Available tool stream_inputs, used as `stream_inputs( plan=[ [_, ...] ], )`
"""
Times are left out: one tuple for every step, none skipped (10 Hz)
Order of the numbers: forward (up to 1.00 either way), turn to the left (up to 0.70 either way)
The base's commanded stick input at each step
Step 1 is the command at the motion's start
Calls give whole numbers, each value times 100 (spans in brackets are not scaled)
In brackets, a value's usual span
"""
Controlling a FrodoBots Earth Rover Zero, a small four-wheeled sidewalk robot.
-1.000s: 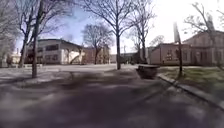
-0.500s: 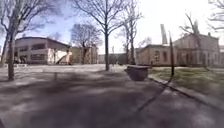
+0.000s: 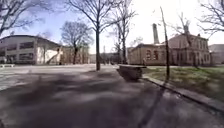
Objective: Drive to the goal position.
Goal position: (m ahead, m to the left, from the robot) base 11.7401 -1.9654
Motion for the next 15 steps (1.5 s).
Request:
stream_inputs(
  plan=[
    [85,0],
    [85,0],
    [85,0],
    [85,0],
    [85,0],
    [85,0],
    [85,0],
    [85,0],
    [85,0],
    [85,0],
    [85,0],
    [85,0],
    [85,0],
    [85,0],
    [85,0]
  ],
)
